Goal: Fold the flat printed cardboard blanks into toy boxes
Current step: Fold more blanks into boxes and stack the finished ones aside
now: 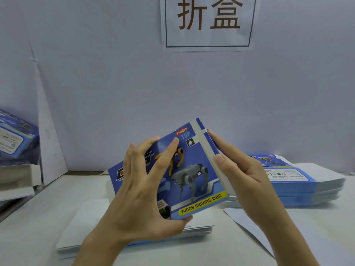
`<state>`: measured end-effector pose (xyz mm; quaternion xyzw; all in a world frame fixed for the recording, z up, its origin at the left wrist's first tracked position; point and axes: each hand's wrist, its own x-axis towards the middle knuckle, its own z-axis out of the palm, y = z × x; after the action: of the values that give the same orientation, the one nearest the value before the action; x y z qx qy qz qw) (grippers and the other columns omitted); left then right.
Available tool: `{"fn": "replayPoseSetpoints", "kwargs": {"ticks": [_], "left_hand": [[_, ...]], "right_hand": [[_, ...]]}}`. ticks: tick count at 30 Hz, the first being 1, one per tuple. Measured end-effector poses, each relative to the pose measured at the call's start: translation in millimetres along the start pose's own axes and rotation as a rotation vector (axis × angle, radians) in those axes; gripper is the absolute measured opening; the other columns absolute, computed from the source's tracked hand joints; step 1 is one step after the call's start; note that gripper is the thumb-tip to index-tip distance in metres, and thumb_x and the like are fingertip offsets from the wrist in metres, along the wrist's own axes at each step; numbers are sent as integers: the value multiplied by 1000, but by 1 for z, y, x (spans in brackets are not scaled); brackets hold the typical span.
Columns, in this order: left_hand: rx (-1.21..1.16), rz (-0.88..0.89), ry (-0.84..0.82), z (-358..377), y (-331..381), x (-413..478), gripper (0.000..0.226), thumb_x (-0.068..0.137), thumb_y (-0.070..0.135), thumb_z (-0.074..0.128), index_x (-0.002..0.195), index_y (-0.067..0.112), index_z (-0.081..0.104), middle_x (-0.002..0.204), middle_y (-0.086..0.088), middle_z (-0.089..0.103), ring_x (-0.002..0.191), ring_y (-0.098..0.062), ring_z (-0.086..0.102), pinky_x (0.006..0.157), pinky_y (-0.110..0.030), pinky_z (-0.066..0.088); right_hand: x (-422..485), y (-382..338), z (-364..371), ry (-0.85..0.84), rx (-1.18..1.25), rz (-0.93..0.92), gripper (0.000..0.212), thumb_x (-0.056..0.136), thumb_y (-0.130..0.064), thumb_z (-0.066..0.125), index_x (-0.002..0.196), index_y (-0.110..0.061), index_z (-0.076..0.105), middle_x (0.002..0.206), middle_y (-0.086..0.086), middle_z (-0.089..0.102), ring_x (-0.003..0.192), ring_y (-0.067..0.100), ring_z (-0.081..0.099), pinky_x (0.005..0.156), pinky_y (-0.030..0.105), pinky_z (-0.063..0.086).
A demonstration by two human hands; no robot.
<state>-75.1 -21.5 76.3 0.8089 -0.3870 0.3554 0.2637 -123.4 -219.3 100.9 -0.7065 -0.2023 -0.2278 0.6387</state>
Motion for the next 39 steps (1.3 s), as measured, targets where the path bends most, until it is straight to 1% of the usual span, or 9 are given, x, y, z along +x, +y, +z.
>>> {"fn": "replayPoseSetpoints", "kwargs": {"ticks": [5,14,18,20,23,25,31,36,39], "left_hand": [[-51,-12,-3,0,-1,-1,114,55,65,70,151,34,18,144,2,22,131,-28,34,96,-49,48],[-49,-37,-18,-3,-1,-1,118,55,68,70,152,29,15,145,1,23,133,-31,33,98,-52,46],[-62,-59,-53,-5,-1,-1,118,56,67,70,152,33,12,146,3,21,136,-26,30,100,-53,45],[-68,-78,-70,-4,0,-1,116,57,68,68,152,37,7,149,5,17,142,-16,21,105,-57,39],[-53,-61,-59,-1,7,0,113,61,77,59,151,40,0,157,8,7,145,2,-5,116,-57,10],[-38,-38,-57,1,13,3,114,62,79,58,151,37,0,158,6,10,148,-6,3,118,-54,4],[-14,17,57,-6,16,6,112,63,65,65,150,16,14,142,0,40,125,-12,41,99,-59,42],[4,-17,43,-4,17,6,120,60,70,65,152,21,7,139,-2,37,123,-11,35,98,-59,42],[22,-24,37,-1,18,6,121,60,72,64,153,22,6,141,-3,32,126,-13,33,100,-62,40]], "right_hand": [[0,-1,-1,12,-37,12,40,84,-31,50,115,-55,61,118,-14,67,110,9,63,78,22,56],[-1,-2,-2,6,-59,31,41,83,-33,50,117,-53,61,116,-9,68,107,15,65,87,34,56],[0,1,-5,-6,-43,57,42,83,-33,49,120,-46,60,115,-10,68,107,10,64,76,22,56],[0,0,-8,-15,-28,56,40,83,-31,48,116,-48,62,114,-17,68,103,0,63,70,14,51],[0,1,-8,-34,-35,63,38,83,-30,49,112,-48,65,113,-21,68,99,-5,62,69,10,48],[0,3,-3,-53,-62,68,39,83,-30,49,117,-45,64,115,-19,67,100,-4,62,71,10,48],[-1,3,5,-47,-40,66,40,83,-29,51,119,-43,63,113,-19,67,100,-2,63,71,11,49],[0,5,13,-54,-79,49,36,94,-18,54,125,-36,62,124,-14,62,117,6,58,92,26,50],[0,5,14,-61,-45,60,39,87,-26,52,124,-36,63,125,-14,61,118,6,57,91,25,52]]}}
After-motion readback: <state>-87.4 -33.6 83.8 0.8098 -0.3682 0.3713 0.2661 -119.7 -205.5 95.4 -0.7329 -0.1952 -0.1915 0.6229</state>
